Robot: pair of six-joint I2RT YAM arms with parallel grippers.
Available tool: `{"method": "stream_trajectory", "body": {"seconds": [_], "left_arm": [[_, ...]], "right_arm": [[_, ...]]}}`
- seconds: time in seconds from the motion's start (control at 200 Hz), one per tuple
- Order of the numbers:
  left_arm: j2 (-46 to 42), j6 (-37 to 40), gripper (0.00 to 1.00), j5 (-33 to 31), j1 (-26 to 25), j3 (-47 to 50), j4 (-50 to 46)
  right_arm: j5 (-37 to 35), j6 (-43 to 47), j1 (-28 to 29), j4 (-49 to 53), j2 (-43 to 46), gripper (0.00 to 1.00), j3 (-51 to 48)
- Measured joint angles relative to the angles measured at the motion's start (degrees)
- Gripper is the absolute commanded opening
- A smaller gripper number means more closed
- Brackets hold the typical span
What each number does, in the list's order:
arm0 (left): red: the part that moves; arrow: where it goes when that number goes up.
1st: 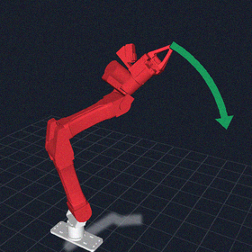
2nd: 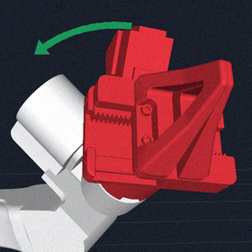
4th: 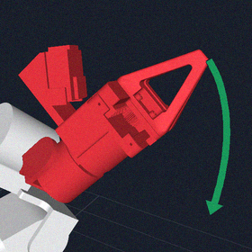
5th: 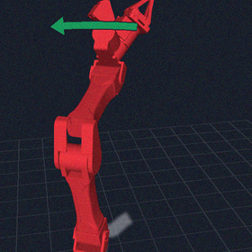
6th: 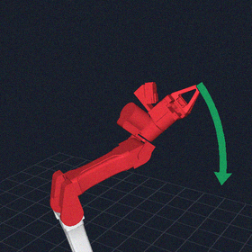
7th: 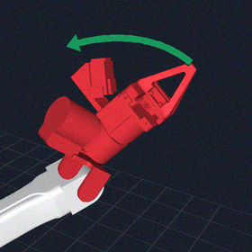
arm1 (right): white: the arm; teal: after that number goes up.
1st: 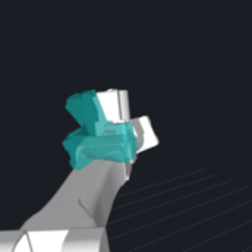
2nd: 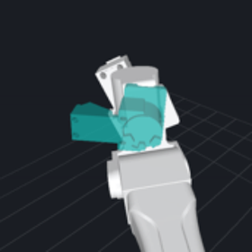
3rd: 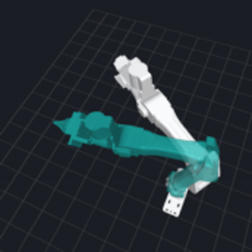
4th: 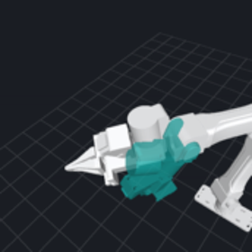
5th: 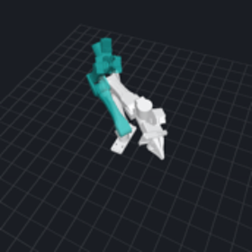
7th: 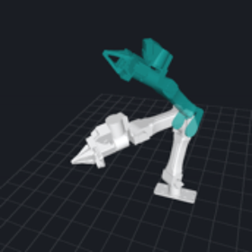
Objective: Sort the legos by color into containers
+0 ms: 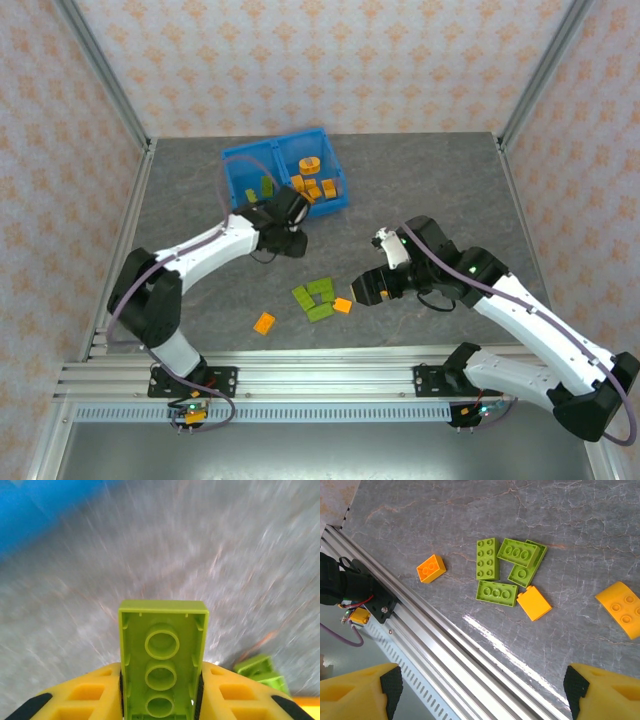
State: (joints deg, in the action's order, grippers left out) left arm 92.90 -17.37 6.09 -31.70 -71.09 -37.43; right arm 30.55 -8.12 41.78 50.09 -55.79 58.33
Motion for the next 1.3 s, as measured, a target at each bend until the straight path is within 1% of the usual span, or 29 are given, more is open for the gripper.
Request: {"method": "stream_trajectory", "body": {"seconds": [0.065, 0.17, 0.3, 0.4, 0.606, 0.726, 0.796, 0.856, 0.926, 1.091, 1.211, 1.301], "left_arm": [[-1.6, 1.0, 0.35, -2.8, 1.8, -3.2, -0.3], [-2.3, 2.5, 0.35, -6.7, 6.8, -7.5, -0.3], [1.0, 4.0, 0.35, -10.2, 12.8, -13.3, -0.2], [7.3, 5.1, 0.36, -11.6, 15.2, -19.9, 0.3], [25.5, 5.1, 0.37, -12.6, 17.9, -36.4, 0.9], [33.6, 3.9, 0.37, -12.6, 19.3, -42.7, 0.5], [36.1, 3.2, 0.38, -12.6, 19.9, -44.0, 0.4], [37.4, 2.2, 0.41, -12.5, 20.2, -44.2, 0.4], [37.9, 1.1, 0.46, -12.5, 20.3, -44.2, 0.3], [37.9, -0.2, 0.5, -12.0, 20.3, -43.5, 1.0], [36.9, -0.6, 0.49, -11.1, 20.3, -40.9, 1.2], [34.5, -0.7, 0.48, -10.2, 20.3, -38.6, 1.3]], "right_arm": [[0.0, 0.0, 0.0, 0.0, 0.3, 0.85, 0.0], [0.0, 0.0, 0.0, 0.0, 0.8, 0.86, 0.0], [-0.1, 0.0, 0.0, 0.0, 1.0, 0.85, 0.0], [-0.1, 0.0, 0.0, 0.0, 1.0, 0.85, 0.0], [-0.4, 0.0, 0.0, 0.1, 1.5, 0.85, 0.0], [-1.0, -0.2, 0.0, 0.1, 3.2, 0.85, 0.1], [-1.5, -0.4, 0.0, 0.1, 4.4, 0.85, 0.1], [-1.9, -0.5, 0.0, 0.3, 5.1, 0.85, 0.1], [-2.3, -0.8, 0.0, 0.5, 5.5, 0.85, 0.1], [-2.5, -0.9, 0.0, 1.0, 5.5, 0.86, 0.1], [-2.5, -0.9, 0.0, 1.0, 5.5, 0.85, 0.1], [-2.6, -0.9, 0.0, 1.0, 5.5, 0.85, 0.1]]}}
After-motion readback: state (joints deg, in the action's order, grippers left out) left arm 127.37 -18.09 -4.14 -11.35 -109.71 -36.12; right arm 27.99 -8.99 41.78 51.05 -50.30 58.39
